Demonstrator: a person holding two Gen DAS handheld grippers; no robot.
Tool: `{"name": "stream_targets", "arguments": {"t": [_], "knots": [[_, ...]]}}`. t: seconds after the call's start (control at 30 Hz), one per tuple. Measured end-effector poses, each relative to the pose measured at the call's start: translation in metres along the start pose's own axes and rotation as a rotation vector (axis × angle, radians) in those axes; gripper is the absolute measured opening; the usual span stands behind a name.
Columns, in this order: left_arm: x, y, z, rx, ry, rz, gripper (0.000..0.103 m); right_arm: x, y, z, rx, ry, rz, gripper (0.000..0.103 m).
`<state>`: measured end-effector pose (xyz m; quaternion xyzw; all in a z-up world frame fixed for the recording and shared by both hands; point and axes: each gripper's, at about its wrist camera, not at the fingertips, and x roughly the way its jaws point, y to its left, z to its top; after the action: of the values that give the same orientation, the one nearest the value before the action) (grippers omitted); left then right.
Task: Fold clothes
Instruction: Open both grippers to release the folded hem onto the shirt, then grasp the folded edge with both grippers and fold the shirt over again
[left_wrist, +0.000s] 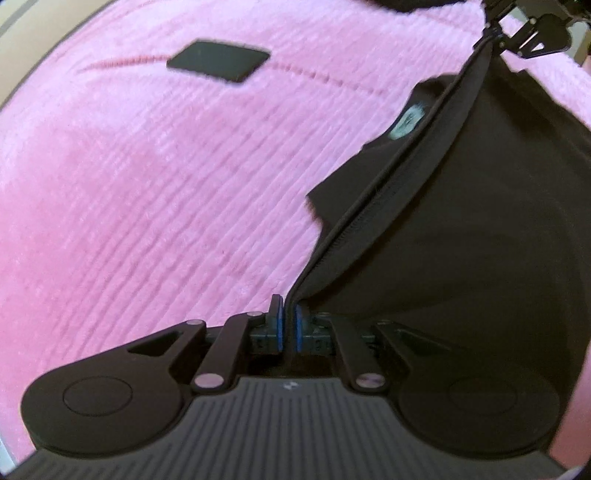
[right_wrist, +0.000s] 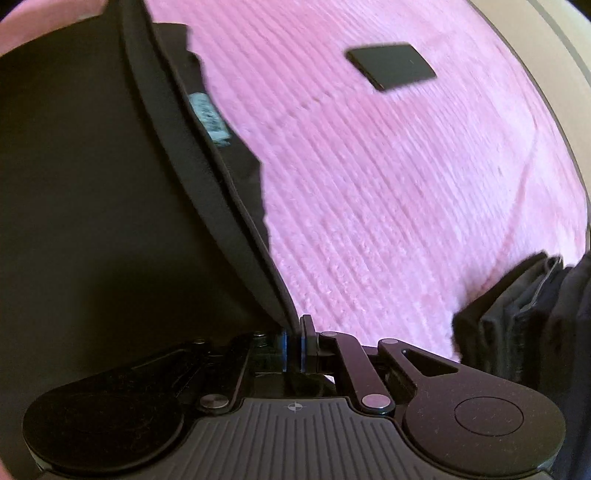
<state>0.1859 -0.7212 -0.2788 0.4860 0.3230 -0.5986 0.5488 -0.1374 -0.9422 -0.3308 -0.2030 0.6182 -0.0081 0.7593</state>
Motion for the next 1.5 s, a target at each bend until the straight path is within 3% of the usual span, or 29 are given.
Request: {"name": "stream_targets", "arguments": {"t": [0.03,0.07,0.1,0.3,0.4,0.53,0.57,0.6,0.73,0.8,0.9,1.0,1.13,1.2,1.33,1.5], "knots": [[0.007,0.003,-0.001,-0.012,0.007,0.016,0.013,0.006,-0.002,0.001,0.029,0.004,-0.009,0.011],[0.014,0.007,-0.002,-0.024,0.014,0.032,0.021,0.008,-0.005,0.0,0.066,-0.004,-0.03,0.049],[0.016,0.012,-0.003,-0.047,0.008,0.054,0.022,0.006,-0.009,-0.001,0.114,-0.026,-0.07,0.075],[-0.008,0.036,-0.018,-0.156,-0.007,0.162,0.023,-0.032,-0.042,-0.027,0.48,-0.092,-0.099,0.076],[-0.03,0.034,-0.029,-0.21,-0.019,0.162,0.023,-0.062,-0.037,-0.05,0.666,-0.153,-0.038,0.076],[-0.052,-0.022,-0.048,-0.165,-0.027,0.073,0.023,-0.091,0.008,-0.091,0.829,-0.196,0.129,0.075],[-0.058,-0.036,-0.052,-0.154,-0.029,0.05,0.023,-0.095,0.024,-0.102,0.848,-0.19,0.164,0.071],[-0.064,-0.05,-0.057,-0.142,-0.031,0.028,0.023,-0.097,0.039,-0.114,0.861,-0.173,0.197,0.064],[-0.065,-0.133,-0.084,0.059,-0.003,-0.098,0.026,-0.091,0.088,-0.162,0.932,-0.071,0.294,0.064],[-0.059,-0.163,-0.101,0.154,0.046,-0.106,0.026,-0.093,0.102,-0.188,0.948,0.0,0.256,0.064],[-0.062,-0.185,-0.124,0.224,0.083,-0.066,0.026,-0.109,0.113,-0.211,0.887,0.084,0.121,0.064],[-0.074,-0.199,-0.14,0.28,0.078,0.001,0.026,-0.131,0.135,-0.209,0.654,0.044,0.035,0.064],[-0.087,-0.221,-0.152,0.407,0.026,0.064,0.038,-0.142,0.18,-0.197,0.292,-0.025,-0.011,0.063],[-0.085,-0.233,-0.155,0.467,0.01,0.084,0.039,-0.138,0.205,-0.195,0.155,-0.044,-0.058,0.039],[-0.078,-0.25,-0.165,0.539,-0.022,0.146,0.039,-0.125,0.242,-0.194,0.01,-0.083,-0.159,0.038],[-0.054,-0.265,-0.168,0.614,-0.028,0.219,0.038,-0.113,0.264,-0.188,-0.066,-0.08,-0.235,0.038]]}}
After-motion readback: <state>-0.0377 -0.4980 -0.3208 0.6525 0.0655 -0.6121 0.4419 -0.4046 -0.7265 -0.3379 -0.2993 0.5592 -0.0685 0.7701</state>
